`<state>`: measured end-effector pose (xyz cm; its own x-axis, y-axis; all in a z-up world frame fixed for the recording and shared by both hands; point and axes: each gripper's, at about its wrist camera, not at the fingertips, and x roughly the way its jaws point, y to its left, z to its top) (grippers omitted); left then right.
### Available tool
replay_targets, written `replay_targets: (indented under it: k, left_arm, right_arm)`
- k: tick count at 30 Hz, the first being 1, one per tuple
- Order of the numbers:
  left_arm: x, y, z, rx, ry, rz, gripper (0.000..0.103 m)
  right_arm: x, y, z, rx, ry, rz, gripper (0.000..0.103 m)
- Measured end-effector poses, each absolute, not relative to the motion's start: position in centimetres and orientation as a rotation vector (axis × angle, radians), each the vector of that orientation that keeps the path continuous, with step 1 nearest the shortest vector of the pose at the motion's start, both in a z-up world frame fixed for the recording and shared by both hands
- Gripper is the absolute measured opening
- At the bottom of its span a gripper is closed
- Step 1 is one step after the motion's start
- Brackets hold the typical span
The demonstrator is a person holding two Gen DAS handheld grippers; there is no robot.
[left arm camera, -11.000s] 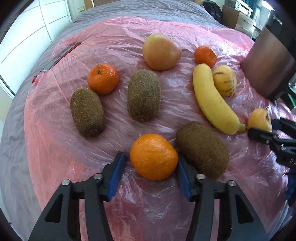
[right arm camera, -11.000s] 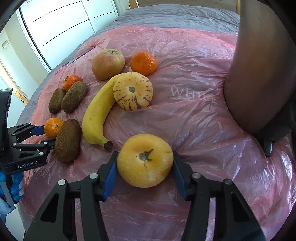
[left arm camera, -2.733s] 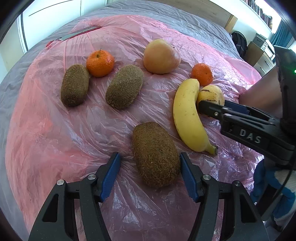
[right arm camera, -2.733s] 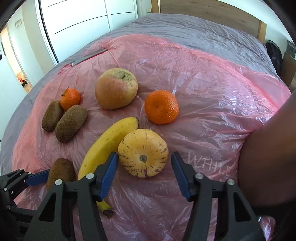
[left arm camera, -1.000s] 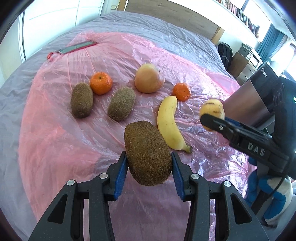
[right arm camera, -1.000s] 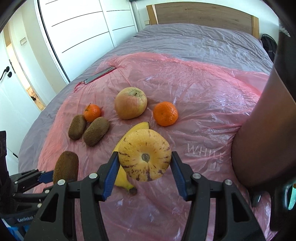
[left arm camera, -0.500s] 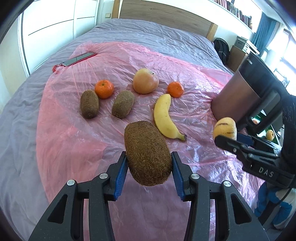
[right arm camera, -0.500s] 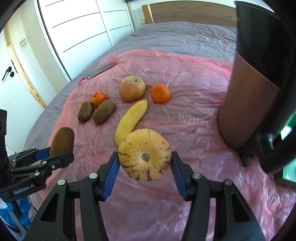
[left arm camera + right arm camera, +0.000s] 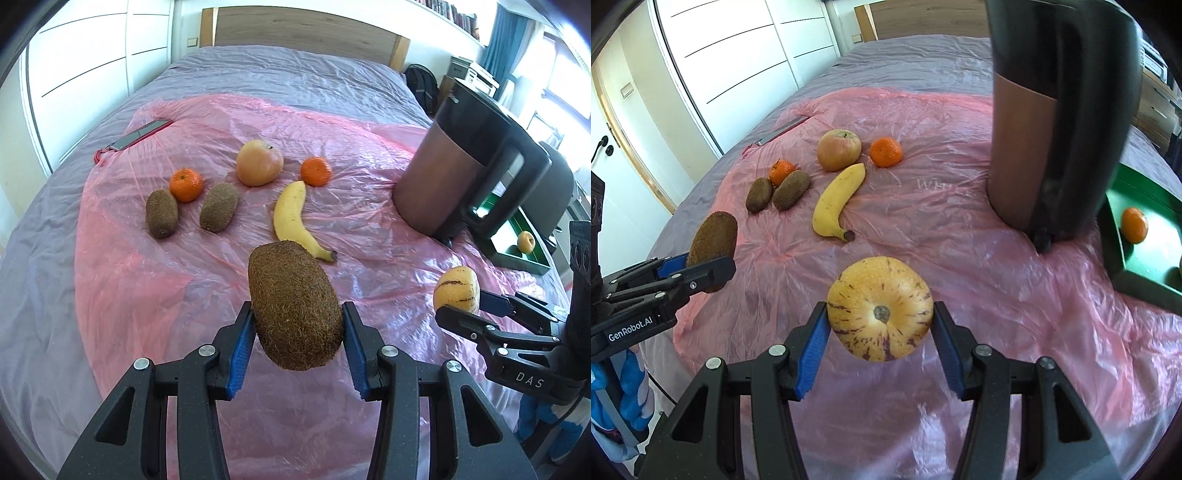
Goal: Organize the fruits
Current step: 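Lift and carry the kiwi and striped fruit with both tools toward the green tray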
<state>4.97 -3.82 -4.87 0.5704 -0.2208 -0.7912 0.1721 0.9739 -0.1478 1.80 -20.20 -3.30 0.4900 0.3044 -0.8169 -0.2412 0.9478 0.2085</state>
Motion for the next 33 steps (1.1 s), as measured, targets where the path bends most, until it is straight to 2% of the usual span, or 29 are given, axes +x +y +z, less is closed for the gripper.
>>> replay_targets:
  k: [22,33]
  left_arm:
    - [1.6,-10.9,-2.9,0.070,0.925,-0.342,0.040]
    - [0.7,-18.6,-2.4,0.165,0.939,-0.489,0.040]
  right_arm:
    - [-3.2,-29.6,-2.7,0.169,0.969,0.167,0.077]
    - [-5.0,-38.0,-2.2,0.246,0.913,0.028,0.077]
